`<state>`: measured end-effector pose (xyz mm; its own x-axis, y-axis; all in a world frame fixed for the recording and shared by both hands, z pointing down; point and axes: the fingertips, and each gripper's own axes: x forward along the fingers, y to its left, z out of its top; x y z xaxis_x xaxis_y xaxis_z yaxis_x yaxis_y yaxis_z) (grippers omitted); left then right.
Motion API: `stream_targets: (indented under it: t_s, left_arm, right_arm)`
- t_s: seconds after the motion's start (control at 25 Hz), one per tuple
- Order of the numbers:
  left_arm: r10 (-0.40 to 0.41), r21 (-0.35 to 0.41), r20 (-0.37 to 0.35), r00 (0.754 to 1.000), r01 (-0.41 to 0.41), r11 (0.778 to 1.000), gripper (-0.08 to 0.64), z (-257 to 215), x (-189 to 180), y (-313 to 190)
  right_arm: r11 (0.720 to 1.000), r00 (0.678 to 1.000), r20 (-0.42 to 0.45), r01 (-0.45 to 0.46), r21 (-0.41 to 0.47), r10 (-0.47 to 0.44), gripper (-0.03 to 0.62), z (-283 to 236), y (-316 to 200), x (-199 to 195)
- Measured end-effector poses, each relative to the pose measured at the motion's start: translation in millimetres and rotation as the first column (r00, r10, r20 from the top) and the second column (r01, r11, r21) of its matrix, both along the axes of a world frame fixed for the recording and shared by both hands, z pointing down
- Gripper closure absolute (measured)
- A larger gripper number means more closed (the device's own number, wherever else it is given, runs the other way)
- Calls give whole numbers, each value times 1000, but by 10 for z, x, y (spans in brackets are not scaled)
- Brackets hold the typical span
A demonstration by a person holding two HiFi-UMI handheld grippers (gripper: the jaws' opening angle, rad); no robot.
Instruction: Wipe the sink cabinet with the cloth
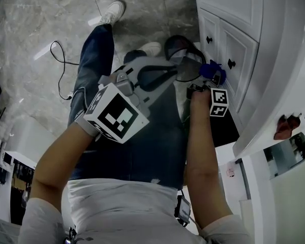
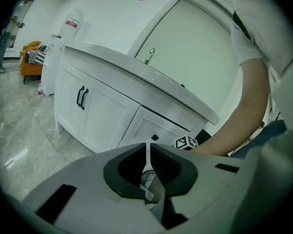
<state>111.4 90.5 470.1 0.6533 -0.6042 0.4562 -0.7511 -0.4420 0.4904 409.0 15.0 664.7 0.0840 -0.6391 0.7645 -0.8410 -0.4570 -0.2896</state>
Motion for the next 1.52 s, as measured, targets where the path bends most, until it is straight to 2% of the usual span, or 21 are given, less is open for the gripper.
stream_targets:
  t_s: [0.08, 0.2, 0.32, 0.64, 0.88, 1.12, 1.28, 1.52]
  left_arm:
    - [-11, -6, 0, 1000, 11, 1000, 548, 12, -32, -11]
    - [-37, -18, -7, 999, 36, 999, 548, 15, -81, -27]
    - [-48, -27, -15, 999, 48, 999, 548, 11, -127, -17]
    - [-4, -28, -8, 1000, 4, 1000, 548, 26, -339, 21]
    - [18, -35, -12, 1000, -18, 999, 548, 13, -569, 39]
    - [108, -59, -34, 994, -110, 992, 548, -43, -676, 79]
    - [202, -55, -39, 979, -204, 977, 548, -61, -726, 88]
    - [282, -45, -50, 958, -284, 958, 548, -83, -753, -11]
  right_arm:
    - [1000, 1000, 11, -14, 11, 14, 483, 37, -35, -51]
    - [999, 999, 29, 38, 24, -39, 483, 76, -152, -221]
    - [999, 998, 45, 35, 38, -36, 483, 109, -253, -384]
    - [997, 991, 132, 23, 76, -33, 483, 112, -657, -1014]
    - [994, 985, 172, -52, 100, 35, 483, -24, -846, -1299]
    - [985, 985, 167, -70, 155, 43, 483, -328, -945, -1393]
    - [975, 985, 166, -88, 205, 54, 483, -569, -917, -1402]
    - [954, 973, 209, -150, 260, 96, 483, -919, -893, -1376]
